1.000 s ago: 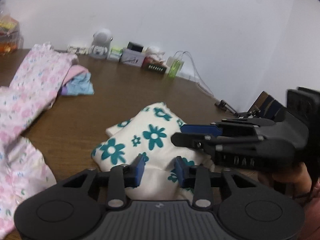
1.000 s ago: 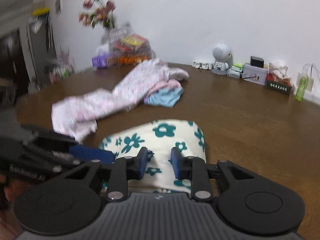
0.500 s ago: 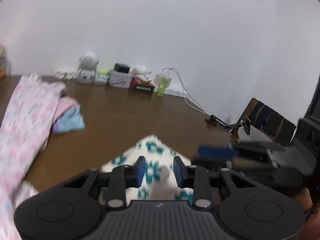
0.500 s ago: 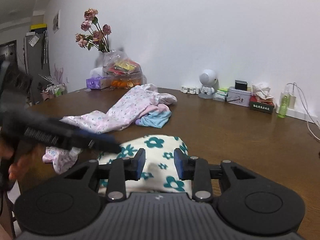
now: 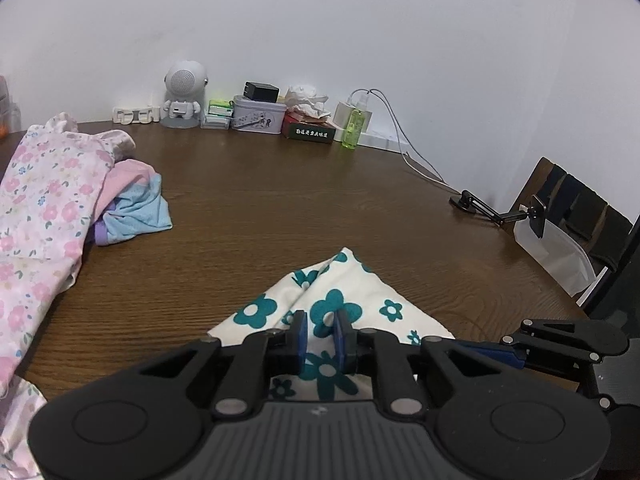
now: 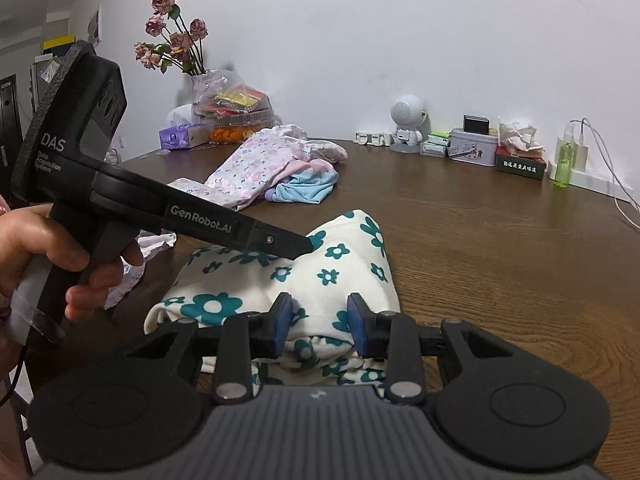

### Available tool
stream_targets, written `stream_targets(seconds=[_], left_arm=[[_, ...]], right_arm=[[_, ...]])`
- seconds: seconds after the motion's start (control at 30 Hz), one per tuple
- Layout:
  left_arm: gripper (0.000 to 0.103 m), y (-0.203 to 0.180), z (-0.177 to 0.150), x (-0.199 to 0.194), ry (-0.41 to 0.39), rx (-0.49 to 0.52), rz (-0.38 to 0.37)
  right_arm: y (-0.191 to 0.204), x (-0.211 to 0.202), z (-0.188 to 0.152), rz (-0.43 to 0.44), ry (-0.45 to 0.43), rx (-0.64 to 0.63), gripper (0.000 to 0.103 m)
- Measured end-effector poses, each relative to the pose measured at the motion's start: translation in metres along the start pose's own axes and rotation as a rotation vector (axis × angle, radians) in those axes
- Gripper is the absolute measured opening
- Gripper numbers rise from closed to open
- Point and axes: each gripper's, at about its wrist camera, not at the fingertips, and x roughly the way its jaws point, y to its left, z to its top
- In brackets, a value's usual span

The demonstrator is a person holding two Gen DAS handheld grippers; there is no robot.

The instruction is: Fold clothes

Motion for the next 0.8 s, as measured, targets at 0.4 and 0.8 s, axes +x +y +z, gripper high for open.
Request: stream_targets(seconds=[0.4,0.8], left_arm=[[0.103,-0.009,-0.013,-0.092,-0.105,-0.112,0.101],[0.103,-0.006,-0.075,-0.108,0.023,-0.332,0.073]], right_arm=[[-0.015,-0.059,0.03,0.047,-0.086,0.088,0.103],[-0.018,-0.067,0.014,0.047,-0.017,0.196,0.103]])
